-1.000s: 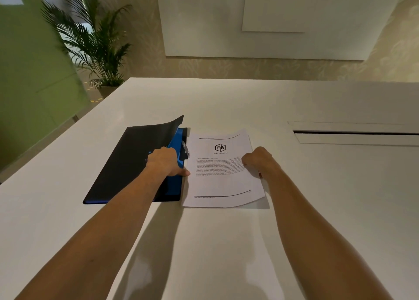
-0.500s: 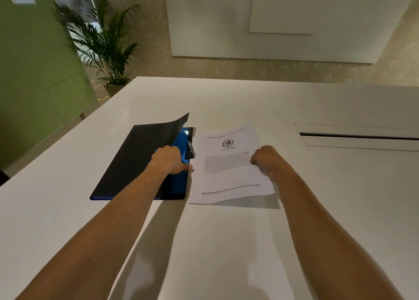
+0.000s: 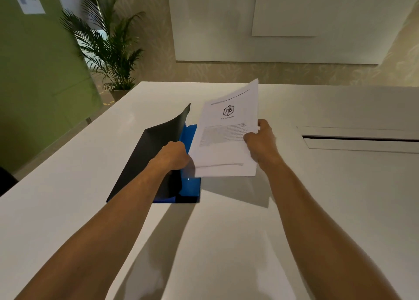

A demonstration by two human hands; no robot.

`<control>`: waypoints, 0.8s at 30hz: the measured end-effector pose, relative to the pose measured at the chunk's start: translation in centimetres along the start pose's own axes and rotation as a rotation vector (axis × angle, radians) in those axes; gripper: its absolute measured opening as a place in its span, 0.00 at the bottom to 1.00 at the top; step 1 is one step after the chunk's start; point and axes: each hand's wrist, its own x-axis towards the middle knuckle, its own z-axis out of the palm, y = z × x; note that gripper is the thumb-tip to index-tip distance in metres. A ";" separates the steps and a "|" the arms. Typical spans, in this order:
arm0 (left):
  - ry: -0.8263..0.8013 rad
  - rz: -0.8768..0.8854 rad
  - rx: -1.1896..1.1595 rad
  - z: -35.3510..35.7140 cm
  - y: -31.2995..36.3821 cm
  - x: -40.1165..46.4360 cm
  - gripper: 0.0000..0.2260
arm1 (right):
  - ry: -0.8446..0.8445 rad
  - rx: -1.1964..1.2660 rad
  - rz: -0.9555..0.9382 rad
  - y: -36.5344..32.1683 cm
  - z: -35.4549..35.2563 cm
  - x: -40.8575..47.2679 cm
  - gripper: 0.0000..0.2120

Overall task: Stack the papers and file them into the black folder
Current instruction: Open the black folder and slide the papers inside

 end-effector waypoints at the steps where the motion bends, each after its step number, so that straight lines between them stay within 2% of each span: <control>1: 0.000 0.010 -0.003 0.0 0.3 0.0 0.09 | -0.013 -0.009 -0.018 0.2 0.5 -0.3 0.15; 5: 0.025 0.028 -0.013 0.0 1.3 -0.2 0.13 | -0.070 -0.089 -0.052 1.1 2.0 -1.3 0.16; 10: 0.060 0.039 -0.002 0.1 3.1 -0.5 0.14 | -0.196 -0.167 -0.002 1.3 3.9 -1.8 0.17; 12: 0.059 0.063 0.004 0.2 4.0 -0.9 0.12 | -0.204 -0.198 -0.003 1.3 4.7 -1.6 0.16; 14: 0.056 0.087 0.011 0.4 5.1 -1.3 0.05 | -0.213 -0.179 -0.011 1.5 5.4 -1.6 0.13; 17: 0.071 0.093 -0.006 0.6 6.9 -1.6 0.07 | -0.239 -0.174 -0.005 2.2 6.7 -1.5 0.09; 21: 0.082 0.112 -0.061 0.6 8.5 -1.6 0.10 | -0.326 -0.288 0.099 3.5 8.1 -1.5 0.17; 24: 0.069 0.114 -0.093 0.6 9.0 -1.7 0.11 | -0.368 -0.472 0.088 4.1 8.1 -1.4 0.21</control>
